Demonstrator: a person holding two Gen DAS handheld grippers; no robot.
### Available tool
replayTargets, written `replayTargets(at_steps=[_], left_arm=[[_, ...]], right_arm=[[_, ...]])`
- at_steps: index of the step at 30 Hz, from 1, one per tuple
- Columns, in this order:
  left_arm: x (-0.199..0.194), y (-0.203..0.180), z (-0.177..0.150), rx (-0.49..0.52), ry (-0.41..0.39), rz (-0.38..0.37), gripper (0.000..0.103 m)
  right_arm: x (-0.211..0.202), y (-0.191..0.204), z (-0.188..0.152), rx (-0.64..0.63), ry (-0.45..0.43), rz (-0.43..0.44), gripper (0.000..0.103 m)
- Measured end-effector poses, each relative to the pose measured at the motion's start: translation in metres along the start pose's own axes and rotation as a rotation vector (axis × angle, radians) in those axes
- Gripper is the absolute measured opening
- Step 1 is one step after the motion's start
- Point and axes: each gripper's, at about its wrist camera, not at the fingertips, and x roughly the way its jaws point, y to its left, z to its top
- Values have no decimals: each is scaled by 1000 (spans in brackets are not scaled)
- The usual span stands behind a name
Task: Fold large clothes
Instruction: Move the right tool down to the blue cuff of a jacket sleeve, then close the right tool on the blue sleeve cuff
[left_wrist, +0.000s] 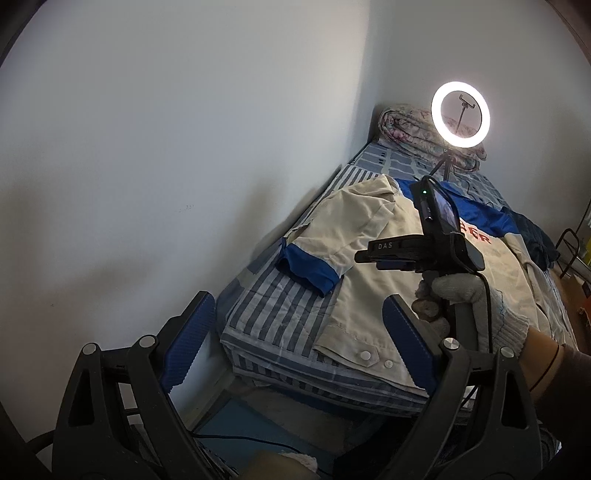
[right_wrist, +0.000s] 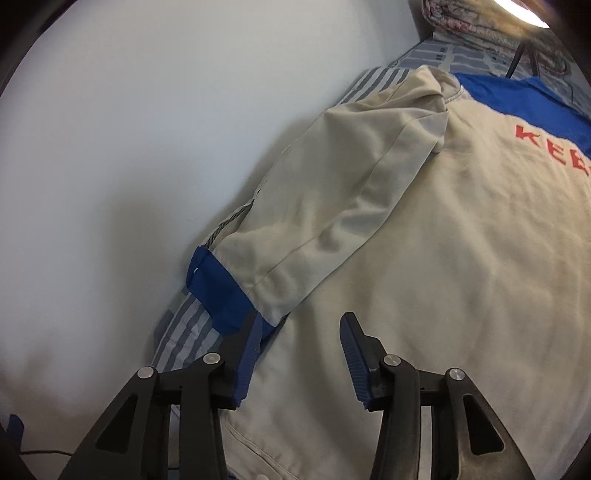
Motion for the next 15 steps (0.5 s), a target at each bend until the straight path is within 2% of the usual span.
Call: replayTargets(at_steps=[8, 12, 14, 15], left_arm=[[15, 3, -4, -10, 29, -31, 94], [21, 5, -4, -23, 44, -40, 91], [24, 5, -4, -18, 54, -38, 87], [25, 4, -5, -15, 57, -38, 86]], right_arm=[[60, -4, 6, 120, 108, 75, 47], [66, -2, 11, 141, 85, 80, 49], [66, 0, 16, 133, 85, 95, 40], [68, 2, 19, 128, 93, 108, 28]])
